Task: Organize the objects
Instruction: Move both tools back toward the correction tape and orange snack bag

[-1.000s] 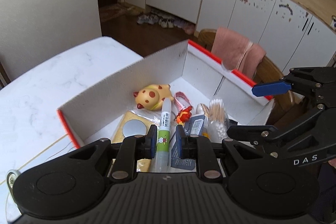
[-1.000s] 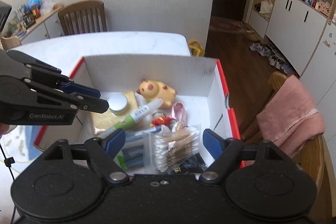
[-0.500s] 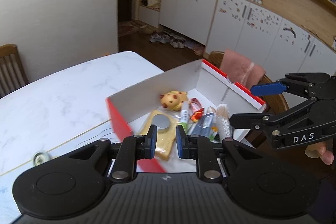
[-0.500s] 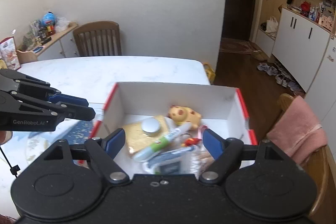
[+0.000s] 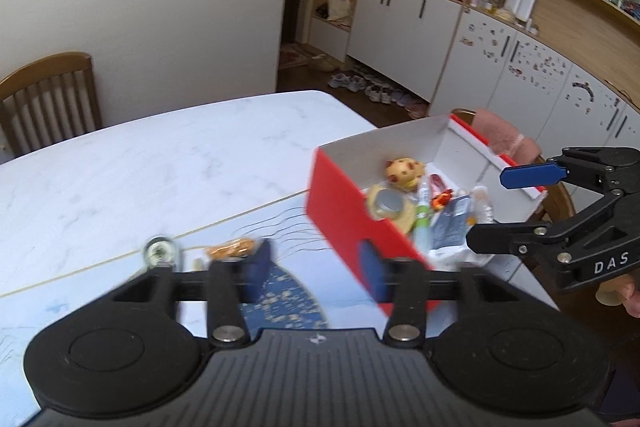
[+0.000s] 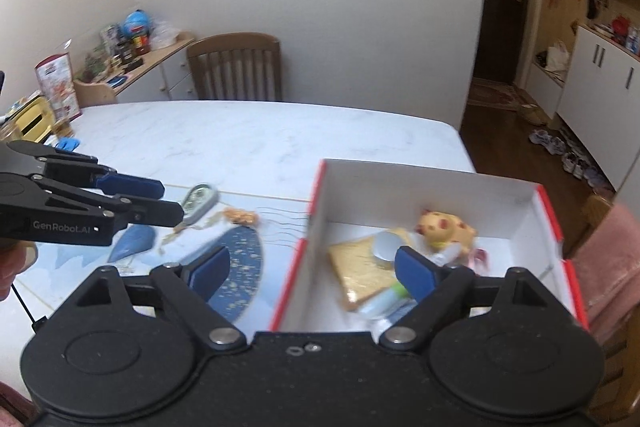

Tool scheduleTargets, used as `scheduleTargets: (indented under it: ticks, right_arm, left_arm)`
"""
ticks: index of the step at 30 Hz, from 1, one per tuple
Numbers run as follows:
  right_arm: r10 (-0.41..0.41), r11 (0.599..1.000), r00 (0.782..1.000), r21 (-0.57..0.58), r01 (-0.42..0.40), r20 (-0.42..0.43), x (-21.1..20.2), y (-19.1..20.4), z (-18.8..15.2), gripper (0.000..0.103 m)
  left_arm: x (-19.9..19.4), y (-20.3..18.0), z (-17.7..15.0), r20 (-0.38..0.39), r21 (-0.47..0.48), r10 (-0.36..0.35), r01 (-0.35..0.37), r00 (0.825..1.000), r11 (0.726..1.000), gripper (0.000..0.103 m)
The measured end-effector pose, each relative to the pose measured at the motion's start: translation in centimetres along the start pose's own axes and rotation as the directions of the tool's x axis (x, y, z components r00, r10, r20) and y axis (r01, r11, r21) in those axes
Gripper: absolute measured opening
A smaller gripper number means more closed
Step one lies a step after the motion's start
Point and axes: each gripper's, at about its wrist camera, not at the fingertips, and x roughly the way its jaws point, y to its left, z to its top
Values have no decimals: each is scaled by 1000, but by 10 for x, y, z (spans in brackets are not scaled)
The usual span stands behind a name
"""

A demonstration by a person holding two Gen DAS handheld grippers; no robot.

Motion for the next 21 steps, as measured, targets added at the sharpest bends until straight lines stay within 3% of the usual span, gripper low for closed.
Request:
scheduleTargets:
  ticks: [9, 16, 21]
  right_arm:
    - [48, 996, 998, -79, -51, -43, 40, 42, 25, 96]
    - [55, 992, 991, -106, -68, -119, 85, 60, 43, 97]
    - [35, 986, 986, -157, -62, -166, 115, 73, 50, 97]
  left_arm:
    - [-3, 51, -17, 3, -16, 53, -53, 999, 998, 80]
    - [19, 95, -32, -35, -64, 92, -94, 995, 993, 87]
    - [39, 118, -39, -31, -119, 101, -104, 994, 987, 101]
